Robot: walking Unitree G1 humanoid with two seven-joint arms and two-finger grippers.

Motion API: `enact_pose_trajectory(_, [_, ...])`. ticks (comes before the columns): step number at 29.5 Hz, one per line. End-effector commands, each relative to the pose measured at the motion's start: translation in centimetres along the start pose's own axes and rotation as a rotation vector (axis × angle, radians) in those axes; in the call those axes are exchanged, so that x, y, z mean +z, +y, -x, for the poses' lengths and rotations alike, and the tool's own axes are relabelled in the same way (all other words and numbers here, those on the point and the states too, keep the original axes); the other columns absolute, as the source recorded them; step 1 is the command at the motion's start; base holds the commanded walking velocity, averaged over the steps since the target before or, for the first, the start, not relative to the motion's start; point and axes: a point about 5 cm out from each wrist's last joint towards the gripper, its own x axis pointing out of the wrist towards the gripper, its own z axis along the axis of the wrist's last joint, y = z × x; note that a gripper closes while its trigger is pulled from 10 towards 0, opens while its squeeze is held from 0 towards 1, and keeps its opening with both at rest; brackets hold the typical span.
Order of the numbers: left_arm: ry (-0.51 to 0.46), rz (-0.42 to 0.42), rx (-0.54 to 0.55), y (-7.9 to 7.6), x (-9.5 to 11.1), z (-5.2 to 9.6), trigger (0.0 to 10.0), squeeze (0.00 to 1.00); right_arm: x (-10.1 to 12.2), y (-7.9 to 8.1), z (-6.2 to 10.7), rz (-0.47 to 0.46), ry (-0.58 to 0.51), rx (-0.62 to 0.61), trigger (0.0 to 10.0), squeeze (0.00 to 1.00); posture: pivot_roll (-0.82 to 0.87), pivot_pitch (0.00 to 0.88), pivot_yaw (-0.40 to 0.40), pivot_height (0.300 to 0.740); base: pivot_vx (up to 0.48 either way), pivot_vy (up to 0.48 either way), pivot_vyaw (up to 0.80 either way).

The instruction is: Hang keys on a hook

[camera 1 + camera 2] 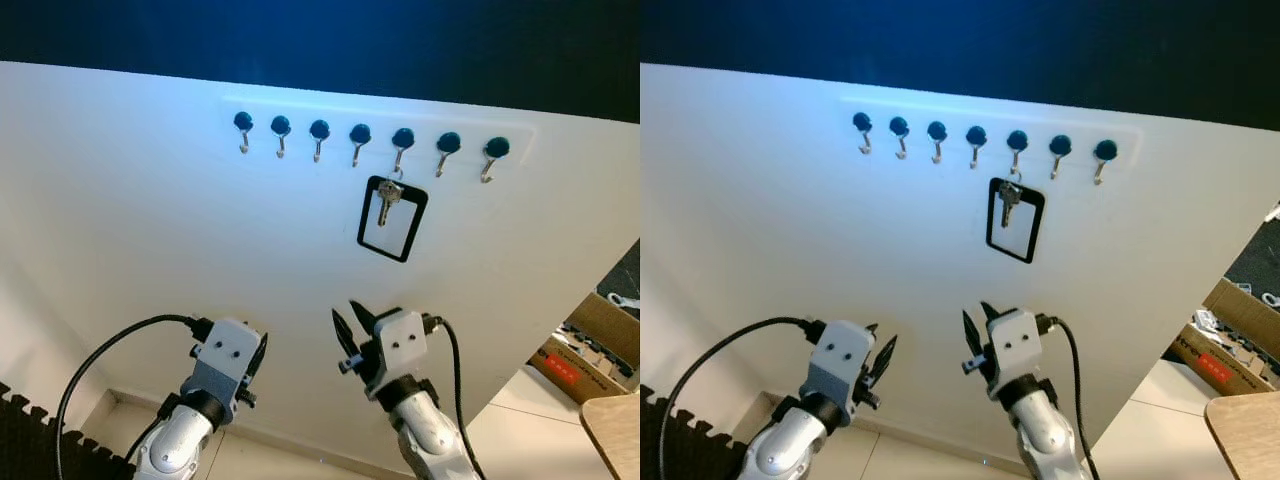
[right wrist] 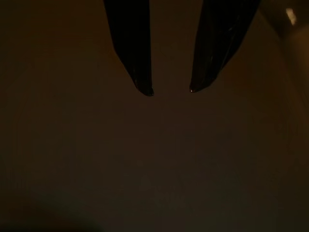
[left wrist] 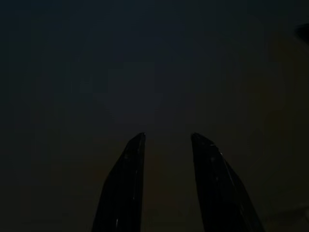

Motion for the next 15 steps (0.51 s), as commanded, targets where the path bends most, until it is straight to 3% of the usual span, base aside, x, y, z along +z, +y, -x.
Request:
enact_pose_trajectory(1, [0.119, 0.043, 0.059, 0.8, -2.9, 0.9, 10.0, 0.0, -3.3, -1.5, 2.0, 0.041, 0.139, -0.085, 10.0, 0.0, 0.13, 0.127, -0.008, 0.74, 0.0, 0.0, 0.0])
enact_pose_trajectory(3, [0.143, 0.059, 0.075, 0.9, -3.5, 1.1, 10.0, 0.0, -4.0, -2.0, 2.5, 0.051, 0.165, -0.107, 10.0, 0.0, 0.13, 0.127, -0.008, 0.74, 0.0, 0.0, 0.0])
enact_pose_trajectory(9, [0.277, 0.165, 0.178, 2.3, -6.6, 2.1, 10.0, 0.0, -7.1, -5.9, 5.3, 0.005, 0.323, -0.311, 10.0, 0.0, 0.12, 0.127, -0.01, 0.74, 0.0, 0.0, 0.0])
enact_pose_trajectory(15, [0.346, 0.178, 0.215, 2.8, -8.4, 2.8, 10.0, 0.0, -8.3, -6.8, 6.5, -0.014, 0.374, -0.345, 10.0, 0.0, 0.11, 0.124, -0.009, 0.74, 0.0, 0.0, 0.0])
